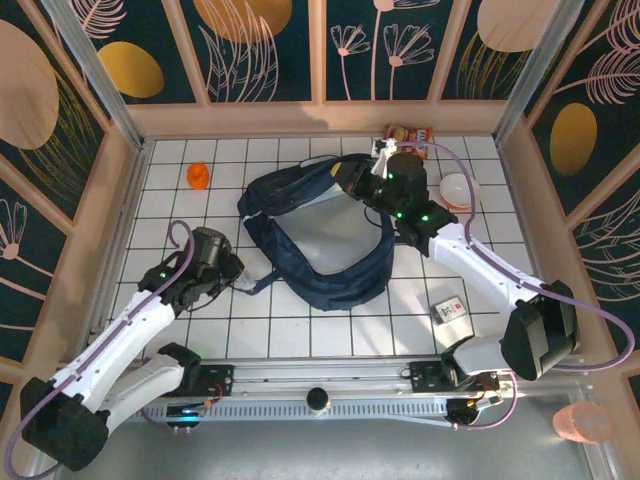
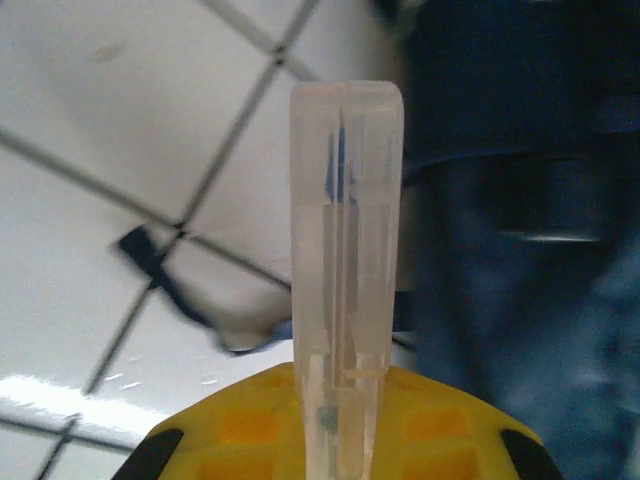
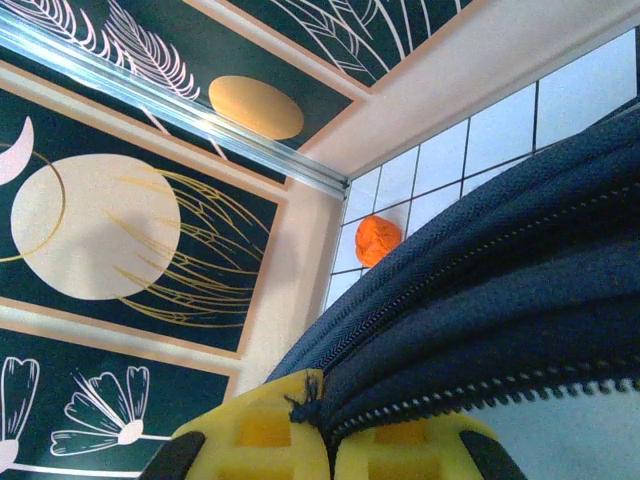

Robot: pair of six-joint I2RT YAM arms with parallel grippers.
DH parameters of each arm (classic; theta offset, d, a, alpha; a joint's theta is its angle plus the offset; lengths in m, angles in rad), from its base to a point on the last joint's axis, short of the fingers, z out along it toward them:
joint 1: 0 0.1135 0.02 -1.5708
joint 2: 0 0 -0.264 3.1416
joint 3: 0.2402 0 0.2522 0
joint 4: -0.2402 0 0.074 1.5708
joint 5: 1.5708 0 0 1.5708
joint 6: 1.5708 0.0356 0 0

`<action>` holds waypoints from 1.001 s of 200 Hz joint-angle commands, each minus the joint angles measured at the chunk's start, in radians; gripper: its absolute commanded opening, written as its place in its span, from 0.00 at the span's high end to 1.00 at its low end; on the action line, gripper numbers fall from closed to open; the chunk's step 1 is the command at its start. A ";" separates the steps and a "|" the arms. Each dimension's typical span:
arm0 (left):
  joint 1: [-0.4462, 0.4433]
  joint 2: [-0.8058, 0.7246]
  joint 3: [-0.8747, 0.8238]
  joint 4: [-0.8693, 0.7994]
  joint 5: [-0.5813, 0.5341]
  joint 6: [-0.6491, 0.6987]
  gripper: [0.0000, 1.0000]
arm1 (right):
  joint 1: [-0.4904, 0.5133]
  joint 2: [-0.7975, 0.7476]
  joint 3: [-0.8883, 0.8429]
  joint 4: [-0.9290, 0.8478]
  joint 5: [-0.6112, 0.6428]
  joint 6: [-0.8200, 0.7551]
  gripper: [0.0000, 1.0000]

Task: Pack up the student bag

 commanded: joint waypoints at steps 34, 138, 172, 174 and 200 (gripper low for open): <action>-0.008 -0.061 -0.110 0.639 0.410 -0.102 0.91 | -0.017 -0.041 0.047 0.108 0.035 -0.009 1.00; -0.189 0.366 0.014 0.977 0.496 -0.085 0.81 | -0.018 -0.004 0.083 0.176 0.009 0.040 1.00; -0.203 0.488 0.025 1.125 0.385 -0.172 0.82 | -0.017 0.005 0.104 0.161 -0.004 0.035 1.00; -0.205 0.493 0.029 1.131 0.379 -0.172 0.82 | -0.017 0.005 0.104 0.161 -0.005 0.036 1.00; -0.206 0.558 0.089 1.094 0.289 -0.167 0.56 | -0.016 0.014 0.109 0.160 -0.008 0.037 1.00</action>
